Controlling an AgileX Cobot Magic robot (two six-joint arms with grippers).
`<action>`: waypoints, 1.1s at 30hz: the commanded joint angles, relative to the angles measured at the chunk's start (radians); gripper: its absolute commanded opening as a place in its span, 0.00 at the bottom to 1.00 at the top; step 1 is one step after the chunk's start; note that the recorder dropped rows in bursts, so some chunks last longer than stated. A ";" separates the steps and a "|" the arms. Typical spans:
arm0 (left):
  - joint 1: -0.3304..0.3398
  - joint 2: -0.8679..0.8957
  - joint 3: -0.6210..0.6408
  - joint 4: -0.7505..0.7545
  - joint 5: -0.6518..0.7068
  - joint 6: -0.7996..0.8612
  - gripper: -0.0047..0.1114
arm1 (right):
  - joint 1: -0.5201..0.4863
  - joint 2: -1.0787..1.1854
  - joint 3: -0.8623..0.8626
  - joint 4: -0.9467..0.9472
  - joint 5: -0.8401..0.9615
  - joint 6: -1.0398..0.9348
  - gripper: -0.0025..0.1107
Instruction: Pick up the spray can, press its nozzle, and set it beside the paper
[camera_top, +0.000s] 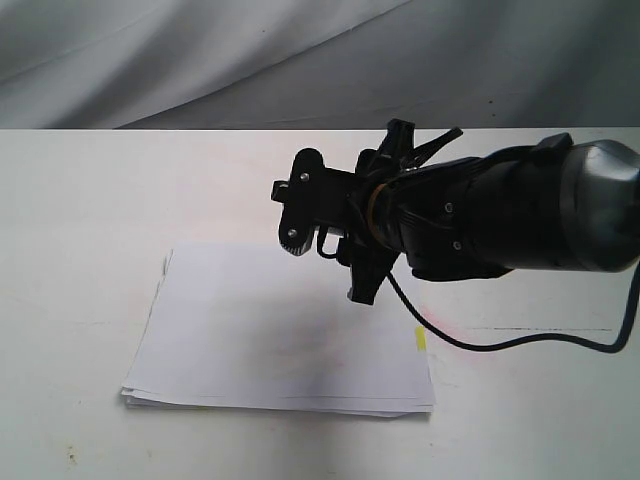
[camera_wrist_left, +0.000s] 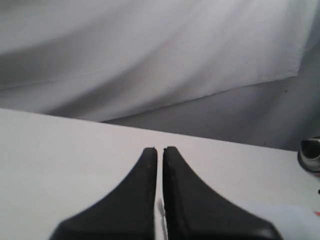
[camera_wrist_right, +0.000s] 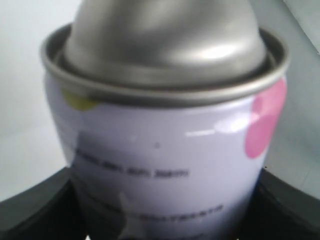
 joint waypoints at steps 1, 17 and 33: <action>-0.004 -0.005 0.005 -0.001 -0.132 -0.005 0.09 | 0.004 -0.011 -0.006 -0.038 0.007 0.004 0.02; -0.004 -0.005 0.005 0.006 -0.472 0.005 0.09 | 0.004 -0.011 -0.006 -0.041 0.007 0.004 0.02; -0.006 0.181 -0.139 -0.266 0.063 -0.152 0.04 | 0.004 -0.011 -0.006 -0.041 0.005 0.004 0.02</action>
